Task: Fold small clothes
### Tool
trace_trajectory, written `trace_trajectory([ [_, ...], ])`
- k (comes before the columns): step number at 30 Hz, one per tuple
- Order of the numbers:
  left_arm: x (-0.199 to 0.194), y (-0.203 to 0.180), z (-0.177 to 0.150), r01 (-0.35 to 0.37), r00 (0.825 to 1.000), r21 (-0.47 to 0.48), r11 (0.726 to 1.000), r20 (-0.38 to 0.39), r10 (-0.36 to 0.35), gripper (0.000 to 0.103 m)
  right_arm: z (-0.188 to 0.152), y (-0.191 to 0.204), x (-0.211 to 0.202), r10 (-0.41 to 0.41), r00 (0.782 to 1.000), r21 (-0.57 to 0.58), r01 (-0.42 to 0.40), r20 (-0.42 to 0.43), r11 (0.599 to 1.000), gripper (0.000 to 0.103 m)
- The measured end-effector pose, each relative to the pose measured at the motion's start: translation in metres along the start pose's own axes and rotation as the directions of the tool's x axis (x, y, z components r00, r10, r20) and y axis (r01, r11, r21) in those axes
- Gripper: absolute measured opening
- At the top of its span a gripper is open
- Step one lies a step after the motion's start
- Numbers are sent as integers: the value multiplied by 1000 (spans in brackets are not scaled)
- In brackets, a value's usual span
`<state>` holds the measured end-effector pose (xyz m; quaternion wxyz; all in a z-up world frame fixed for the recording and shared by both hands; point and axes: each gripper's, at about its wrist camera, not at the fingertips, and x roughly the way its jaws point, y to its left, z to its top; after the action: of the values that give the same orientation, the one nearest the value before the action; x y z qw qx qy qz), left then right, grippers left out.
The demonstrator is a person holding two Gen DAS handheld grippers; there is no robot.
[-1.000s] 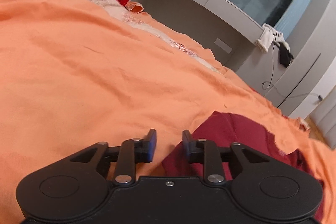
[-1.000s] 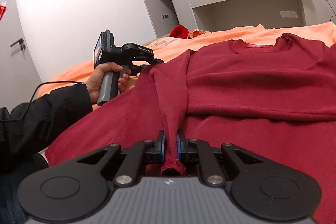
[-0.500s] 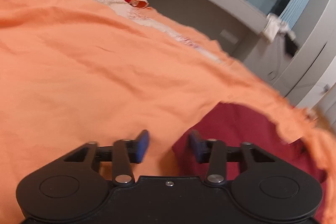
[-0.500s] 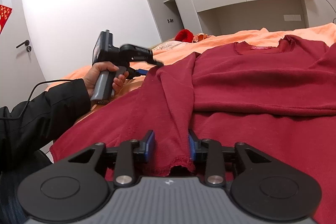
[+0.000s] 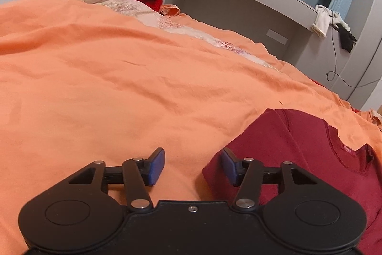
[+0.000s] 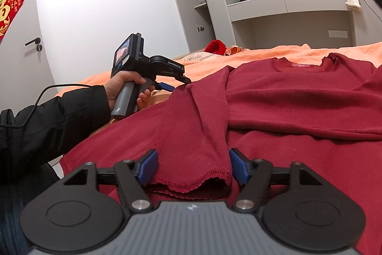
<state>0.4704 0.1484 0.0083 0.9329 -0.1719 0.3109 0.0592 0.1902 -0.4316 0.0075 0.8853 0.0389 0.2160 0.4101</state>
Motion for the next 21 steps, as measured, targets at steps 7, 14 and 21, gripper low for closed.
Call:
trace_trajectory([
  [7,-46,-7,-9,-50,997,22,998,51,49,94,-1,-2,-13,11,999,10,-12,32,1000,103],
  [14,-111,-7,-43,-44,996,57,997,74,39,102,-4,-13,-40,-109,991,56,104,83,993,103],
  [21,-162,-11,-103,-16,999,132,991,47,10,102,-10,-23,-71,-324,940,137,309,105,941,103],
])
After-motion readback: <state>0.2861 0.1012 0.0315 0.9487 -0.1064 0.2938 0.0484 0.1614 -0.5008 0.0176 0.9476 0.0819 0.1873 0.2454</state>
